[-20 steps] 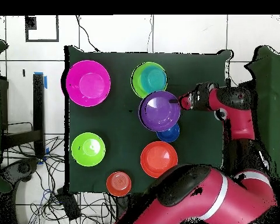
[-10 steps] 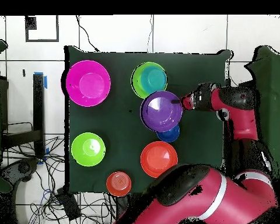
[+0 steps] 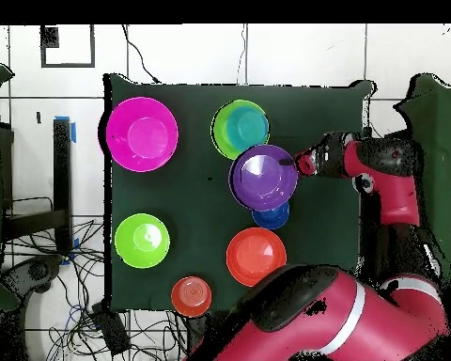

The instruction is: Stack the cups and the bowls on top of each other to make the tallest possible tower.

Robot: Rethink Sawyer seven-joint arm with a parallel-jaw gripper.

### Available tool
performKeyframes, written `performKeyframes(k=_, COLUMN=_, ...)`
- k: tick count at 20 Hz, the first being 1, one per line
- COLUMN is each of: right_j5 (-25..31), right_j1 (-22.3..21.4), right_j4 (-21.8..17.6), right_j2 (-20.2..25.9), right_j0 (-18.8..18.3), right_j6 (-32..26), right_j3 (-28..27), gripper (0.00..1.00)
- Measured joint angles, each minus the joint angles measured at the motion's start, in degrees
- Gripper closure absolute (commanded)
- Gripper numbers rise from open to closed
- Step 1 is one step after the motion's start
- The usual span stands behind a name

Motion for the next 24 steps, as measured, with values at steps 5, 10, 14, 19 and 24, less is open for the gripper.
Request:
performKeyframes(k=5, right_j5=-0.01, right_j1=-0.70, right_j4=0.14, right_j2=-0.08, right_j0=-0.33, right_j6=0.00, right_j3=0.24, gripper=1.00)
performKeyframes(k=10, right_j5=0.00, right_j1=-2.21, right_j4=0.16, right_j2=-0.33, right_j0=-0.95, right_j6=0.00, right_j3=0.56, gripper=1.00)
performKeyframes(k=14, right_j5=0.00, right_j1=-3.31, right_j4=0.28, right_j2=-0.42, right_j0=-1.49, right_j6=0.00, right_j3=0.58, gripper=1.00)
performKeyframes(k=19, right_j5=0.04, right_j1=-4.44, right_j4=0.84, right_j2=-0.45, right_j0=-1.81, right_j6=0.00, right_j3=0.57, gripper=1.00)
performKeyframes(k=24, right_j5=0.50, right_j1=-5.06, right_j4=1.77, right_j2=-0.43, right_j0=-1.95, right_j6=0.00, right_j3=0.58, gripper=1.00)
